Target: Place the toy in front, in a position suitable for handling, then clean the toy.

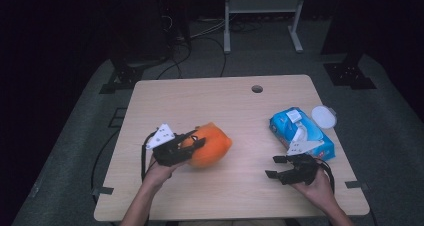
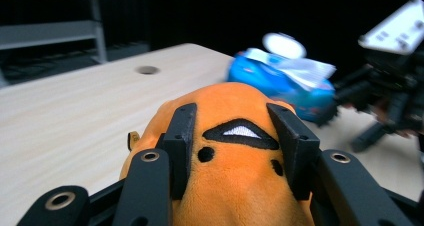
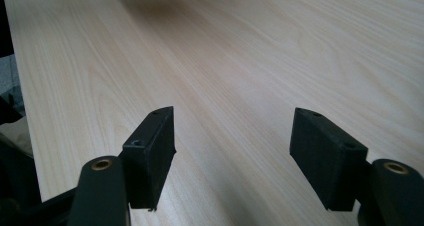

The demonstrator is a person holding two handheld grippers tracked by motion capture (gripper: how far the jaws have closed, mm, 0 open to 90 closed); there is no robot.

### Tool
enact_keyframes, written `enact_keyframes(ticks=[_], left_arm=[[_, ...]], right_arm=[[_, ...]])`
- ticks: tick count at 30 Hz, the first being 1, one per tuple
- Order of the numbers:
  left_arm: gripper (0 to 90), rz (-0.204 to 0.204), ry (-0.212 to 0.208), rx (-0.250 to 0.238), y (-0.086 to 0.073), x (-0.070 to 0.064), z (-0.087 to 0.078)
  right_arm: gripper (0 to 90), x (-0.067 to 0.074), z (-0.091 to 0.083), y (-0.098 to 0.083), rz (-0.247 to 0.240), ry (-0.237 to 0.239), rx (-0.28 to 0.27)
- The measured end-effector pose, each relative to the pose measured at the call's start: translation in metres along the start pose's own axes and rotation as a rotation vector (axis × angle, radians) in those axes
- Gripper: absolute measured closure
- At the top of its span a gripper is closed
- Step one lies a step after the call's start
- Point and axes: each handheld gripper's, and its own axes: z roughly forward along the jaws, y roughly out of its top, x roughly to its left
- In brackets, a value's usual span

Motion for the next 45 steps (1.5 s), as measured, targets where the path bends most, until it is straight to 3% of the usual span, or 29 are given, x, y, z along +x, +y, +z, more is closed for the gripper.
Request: enact_keyframes(ticks=[4, 8, 14, 18, 21, 25, 32, 36, 38, 43, 45], left_arm=[[58.2, 0.031, -0.068, 0.028, -0.008, -0.021, 0.023], [58.2, 0.026, -0.099, 0.028, -0.015, -0.029, 0.033], [56.3, 0.054, -0.149, 0.087, -0.034, -0.040, 0.052], [48.1, 0.113, -0.164, 0.109, -0.033, -0.045, 0.053], [39.9, 0.121, -0.188, 0.126, -0.033, -0.045, 0.052], [33.1, 0.131, -0.216, 0.141, -0.032, -0.043, 0.049], [30.2, 0.130, -0.211, 0.147, -0.034, -0.042, 0.048], [27.9, 0.138, -0.214, 0.154, -0.034, -0.041, 0.047], [27.5, 0.137, -0.217, 0.149, -0.035, -0.041, 0.047], [25.5, 0.133, -0.221, 0.149, -0.036, -0.040, 0.047], [24.6, 0.136, -0.221, 0.148, -0.037, -0.041, 0.047]], right_arm=[[33.3, -0.002, -0.005, -0.002, 0.002, -0.007, -0.007], [33.3, -0.002, -0.007, -0.002, 0.000, -0.015, -0.012], [33.3, -0.006, -0.011, -0.004, 0.006, -0.023, -0.020], [33.3, -0.006, -0.012, -0.004, 0.006, -0.024, -0.023], [33.3, -0.005, -0.013, -0.002, 0.000, -0.031, -0.033], [33.5, -0.004, -0.022, -0.001, -0.003, -0.061, -0.082], [33.3, -0.008, -0.037, -0.001, 0.007, -0.118, -0.150], [33.2, -0.011, -0.053, 0.002, -0.005, -0.179, -0.189], [33.3, -0.017, -0.065, 0.005, -0.003, -0.234, -0.215], [33.3, -0.031, -0.079, 0.011, 0.013, -0.281, -0.251], [33.2, -0.039, -0.079, 0.013, 0.018, -0.301, -0.232]])
